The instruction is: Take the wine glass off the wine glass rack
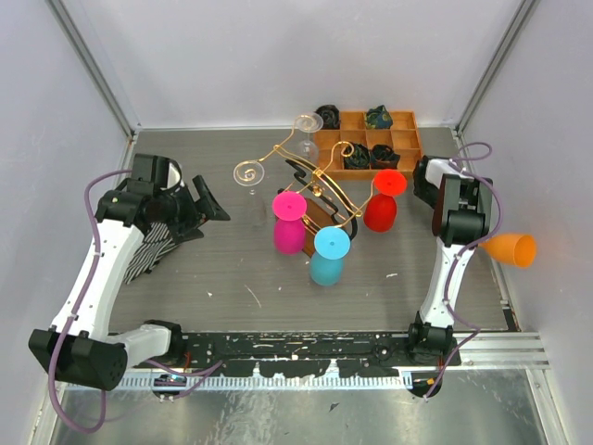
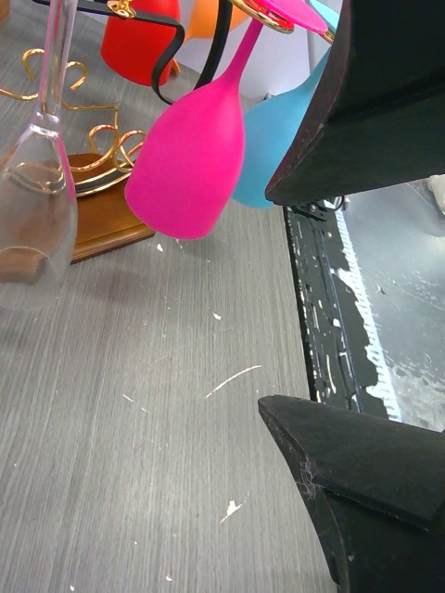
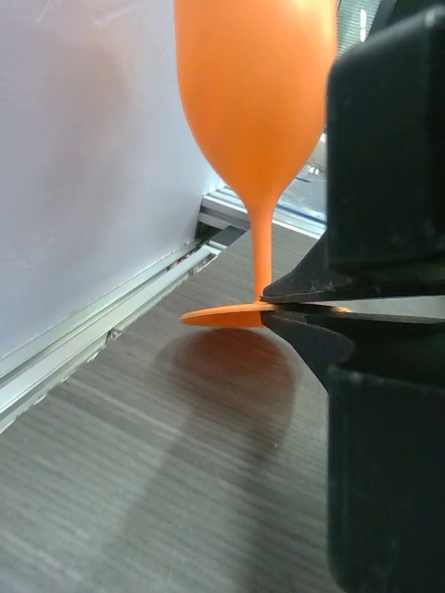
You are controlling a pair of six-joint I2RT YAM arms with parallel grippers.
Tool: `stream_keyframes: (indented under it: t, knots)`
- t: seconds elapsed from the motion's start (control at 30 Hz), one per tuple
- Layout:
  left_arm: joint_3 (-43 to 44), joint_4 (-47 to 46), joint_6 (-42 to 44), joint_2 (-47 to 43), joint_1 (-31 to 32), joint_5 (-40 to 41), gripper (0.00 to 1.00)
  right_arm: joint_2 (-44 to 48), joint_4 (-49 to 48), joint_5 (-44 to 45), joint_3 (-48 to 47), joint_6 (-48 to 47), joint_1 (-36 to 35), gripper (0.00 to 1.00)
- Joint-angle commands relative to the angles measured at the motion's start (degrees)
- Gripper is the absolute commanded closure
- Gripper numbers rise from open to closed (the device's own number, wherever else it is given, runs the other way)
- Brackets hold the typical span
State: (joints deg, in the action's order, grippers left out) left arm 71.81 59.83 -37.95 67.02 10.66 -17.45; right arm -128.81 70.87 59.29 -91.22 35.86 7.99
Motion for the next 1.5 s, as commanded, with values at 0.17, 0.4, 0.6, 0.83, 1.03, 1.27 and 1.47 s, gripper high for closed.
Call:
stream_keyframes:
  t: [0.17,0.4,0.6,0.83,1.03,1.27,1.47]
  knots:
    - [1.4,1.3,1.1,0.0,-0.5,0.0,0.09,-2.9,-6.1,-2.9,-1.1,0.4,0.2,0.73]
    - [1.7,1.2,1.3,0.8,-0.9,0.0,0.09,-4.2,-7.3,-4.1,-1.0,1.2,0.2,0.47]
    - [1.3,0.9,1.3,1.2,-0.9,-0.2,0.09,-2.7,-10.9,-10.2,-1.6,-1.8,-0.7,0.37]
    - [1.6,1.3,1.5,1.4,-0.8,0.1,0.09,-0.9,-14.5,-19.2,-5.3,-5.1,-3.0,0.33]
    - [4.1,3.5,3.5,2.0,-1.6,1.7,0.09,1.1,-18.0,-26.5,-9.9,-8.9,-3.7,0.31]
    - [7.0,4.8,4.3,3.2,-2.4,1.5,0.09,6.8,-23.3,-36.1,-15.4,-14.4,-3.5,0.28]
    - [9.5,6.5,5.5,3.9,-2.8,2.4,0.08,15.4,-27.3,-45.9,-19.7,-16.5,-2.5,0.27]
